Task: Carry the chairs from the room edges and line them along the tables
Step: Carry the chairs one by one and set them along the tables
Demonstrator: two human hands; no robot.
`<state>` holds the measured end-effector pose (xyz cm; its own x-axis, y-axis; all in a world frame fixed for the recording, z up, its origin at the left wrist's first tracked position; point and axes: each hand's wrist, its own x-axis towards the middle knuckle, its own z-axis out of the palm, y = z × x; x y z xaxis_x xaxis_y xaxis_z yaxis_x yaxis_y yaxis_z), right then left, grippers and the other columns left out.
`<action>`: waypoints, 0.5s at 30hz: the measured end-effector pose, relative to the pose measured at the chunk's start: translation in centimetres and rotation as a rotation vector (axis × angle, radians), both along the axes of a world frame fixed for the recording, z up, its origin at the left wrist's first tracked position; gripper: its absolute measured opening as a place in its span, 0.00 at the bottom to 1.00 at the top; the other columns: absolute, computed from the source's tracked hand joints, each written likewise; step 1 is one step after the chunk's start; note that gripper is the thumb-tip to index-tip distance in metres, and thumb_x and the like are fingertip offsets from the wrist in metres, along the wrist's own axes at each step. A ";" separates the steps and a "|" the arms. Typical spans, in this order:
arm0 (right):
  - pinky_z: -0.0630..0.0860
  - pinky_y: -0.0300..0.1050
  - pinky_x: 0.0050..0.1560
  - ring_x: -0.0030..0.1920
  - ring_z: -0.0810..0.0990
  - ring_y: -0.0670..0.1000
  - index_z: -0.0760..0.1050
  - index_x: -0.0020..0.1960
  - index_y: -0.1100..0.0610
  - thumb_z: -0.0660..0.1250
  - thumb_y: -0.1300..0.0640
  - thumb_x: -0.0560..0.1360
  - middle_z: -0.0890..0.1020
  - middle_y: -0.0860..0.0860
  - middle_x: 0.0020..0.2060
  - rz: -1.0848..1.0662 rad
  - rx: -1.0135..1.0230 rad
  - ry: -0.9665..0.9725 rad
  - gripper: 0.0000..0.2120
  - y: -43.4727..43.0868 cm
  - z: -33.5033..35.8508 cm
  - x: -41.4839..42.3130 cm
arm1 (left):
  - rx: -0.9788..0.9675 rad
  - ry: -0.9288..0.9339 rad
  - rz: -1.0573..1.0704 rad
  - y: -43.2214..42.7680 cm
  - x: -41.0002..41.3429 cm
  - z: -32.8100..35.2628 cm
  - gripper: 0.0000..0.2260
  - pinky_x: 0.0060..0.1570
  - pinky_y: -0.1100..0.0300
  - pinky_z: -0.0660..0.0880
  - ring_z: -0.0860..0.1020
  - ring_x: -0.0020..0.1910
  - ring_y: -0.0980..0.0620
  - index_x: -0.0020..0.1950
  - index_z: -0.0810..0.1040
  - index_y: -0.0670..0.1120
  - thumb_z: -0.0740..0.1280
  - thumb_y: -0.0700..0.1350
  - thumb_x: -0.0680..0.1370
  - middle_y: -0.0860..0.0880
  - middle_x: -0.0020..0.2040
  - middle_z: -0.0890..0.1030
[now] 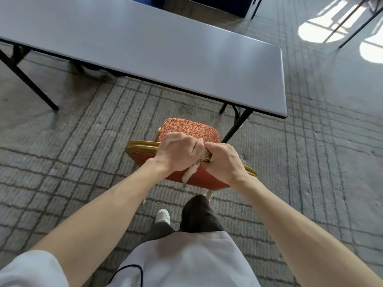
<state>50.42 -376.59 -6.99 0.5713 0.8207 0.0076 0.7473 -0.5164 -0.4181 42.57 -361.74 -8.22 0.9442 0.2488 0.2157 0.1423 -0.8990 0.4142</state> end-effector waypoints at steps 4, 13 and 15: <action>0.67 0.43 0.40 0.32 0.71 0.51 0.67 0.36 0.52 0.70 0.61 0.68 0.76 0.50 0.30 -0.008 -0.030 0.023 0.12 0.1 0.1 0.9 | -0.019 -0.007 0.027 -0.4 0.8 -0.7 0.23 0.38 0.61 0.65 0.72 0.27 0.54 0.26 0.68 0.52 0.54 0.51 0.82 0.53 0.24 0.74; 0.70 0.49 0.48 0.37 0.72 0.52 0.72 0.39 0.55 0.73 0.58 0.69 0.75 0.48 0.31 0.015 -0.094 0.035 0.09 1.0 -0.7 8.2 | -0.052 0.032 0.073 -0.3 7.5 -1.7 0.22 0.38 0.60 0.64 0.72 0.28 0.52 0.27 0.72 0.49 0.53 0.51 0.80 0.49 0.28 0.80; 0.70 0.50 0.48 0.38 0.73 0.52 0.72 0.38 0.54 0.73 0.57 0.69 0.76 0.47 0.32 0.018 -0.091 0.050 0.09 1.6 -1.3 11.2 | -0.072 0.057 0.078 0.3 10.5 -1.8 0.22 0.38 0.60 0.63 0.70 0.27 0.54 0.27 0.69 0.50 0.53 0.51 0.80 0.50 0.26 0.77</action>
<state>61.65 -375.01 -8.24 0.5543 0.8268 -0.0954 0.7362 -0.5405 -0.4072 53.09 -361.48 -10.01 0.9318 0.3346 0.1408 0.2356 -0.8525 0.4667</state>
